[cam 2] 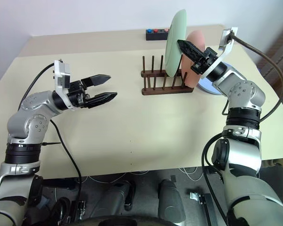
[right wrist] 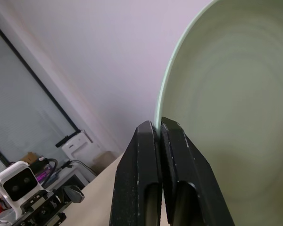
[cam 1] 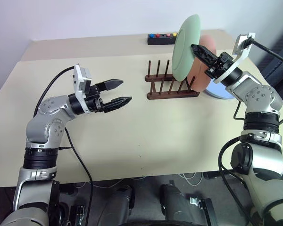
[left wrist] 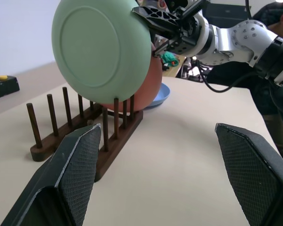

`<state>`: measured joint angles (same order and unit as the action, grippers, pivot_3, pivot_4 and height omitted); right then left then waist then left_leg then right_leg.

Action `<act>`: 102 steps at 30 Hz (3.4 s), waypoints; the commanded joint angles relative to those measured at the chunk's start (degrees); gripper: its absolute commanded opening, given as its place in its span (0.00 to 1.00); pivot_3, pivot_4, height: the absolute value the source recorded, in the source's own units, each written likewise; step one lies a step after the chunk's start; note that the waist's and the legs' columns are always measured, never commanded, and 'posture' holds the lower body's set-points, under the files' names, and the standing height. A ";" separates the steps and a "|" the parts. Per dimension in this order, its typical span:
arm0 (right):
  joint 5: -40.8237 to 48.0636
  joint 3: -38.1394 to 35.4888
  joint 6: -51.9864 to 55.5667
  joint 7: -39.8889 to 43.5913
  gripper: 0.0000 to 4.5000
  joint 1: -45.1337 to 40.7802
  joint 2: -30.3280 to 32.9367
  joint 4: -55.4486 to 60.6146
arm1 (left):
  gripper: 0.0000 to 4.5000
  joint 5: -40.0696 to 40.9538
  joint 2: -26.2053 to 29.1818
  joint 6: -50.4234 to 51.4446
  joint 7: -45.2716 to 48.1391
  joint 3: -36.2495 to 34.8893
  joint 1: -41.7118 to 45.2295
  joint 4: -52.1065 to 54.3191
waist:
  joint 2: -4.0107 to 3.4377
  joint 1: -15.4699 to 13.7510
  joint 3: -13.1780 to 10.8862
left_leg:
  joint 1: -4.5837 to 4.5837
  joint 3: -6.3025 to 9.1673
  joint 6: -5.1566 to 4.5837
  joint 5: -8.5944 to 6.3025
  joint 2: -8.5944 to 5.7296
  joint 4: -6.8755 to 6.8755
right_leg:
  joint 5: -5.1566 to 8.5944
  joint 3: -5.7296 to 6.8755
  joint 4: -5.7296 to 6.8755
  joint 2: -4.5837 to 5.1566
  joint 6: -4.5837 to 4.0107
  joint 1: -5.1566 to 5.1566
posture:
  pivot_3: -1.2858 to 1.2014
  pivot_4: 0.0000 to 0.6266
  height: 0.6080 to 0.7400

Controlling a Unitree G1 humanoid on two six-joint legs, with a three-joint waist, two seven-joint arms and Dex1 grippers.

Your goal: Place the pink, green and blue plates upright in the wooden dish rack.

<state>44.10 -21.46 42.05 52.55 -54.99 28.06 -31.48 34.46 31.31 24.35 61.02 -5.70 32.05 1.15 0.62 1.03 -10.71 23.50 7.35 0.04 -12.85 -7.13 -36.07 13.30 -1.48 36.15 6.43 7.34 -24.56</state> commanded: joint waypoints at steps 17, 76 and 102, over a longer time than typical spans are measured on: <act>-3.82 3.09 -2.26 2.35 0.87 1.53 0.77 2.91 | 0.89 1.47 0.62 0.95 -0.03 -1.05 -0.39 3.13 | 0.00 -0.01 0.00 | 0.00 0.00 0.02 0.01 0.00 0.00 | 0.00 0.00 0.00 0.00 0.00 0.00 | 0.52 0.24 1.00; -35.30 14.48 -33.53 0.25 0.99 13.46 19.27 -10.91 | 0.89 -9.69 -15.60 6.84 -19.27 16.46 -1.66 12.26 | -0.19 -0.39 -0.01 | -0.09 -0.22 0.21 0.12 0.01 -0.06 | 0.01 -0.13 -0.04 -0.01 0.01 0.11 | 0.52 0.24 1.00; -33.53 11.79 -36.46 3.85 0.14 9.96 16.99 -16.90 | 0.89 -5.83 -13.55 19.16 -11.49 20.37 4.66 10.16 | -0.19 -0.17 -0.01 | -0.09 -0.22 0.28 0.17 0.01 -0.06 | 0.01 -0.13 -0.03 -0.01 0.01 0.12 | 0.52 0.24 1.00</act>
<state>6.32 -6.45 4.36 53.47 -44.70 44.67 -53.13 27.99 17.98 44.46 49.03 15.06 35.67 10.07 0.43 0.86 -10.71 23.41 7.14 0.32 -12.68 -7.13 -36.14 13.31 -1.61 36.12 6.42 7.35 -24.43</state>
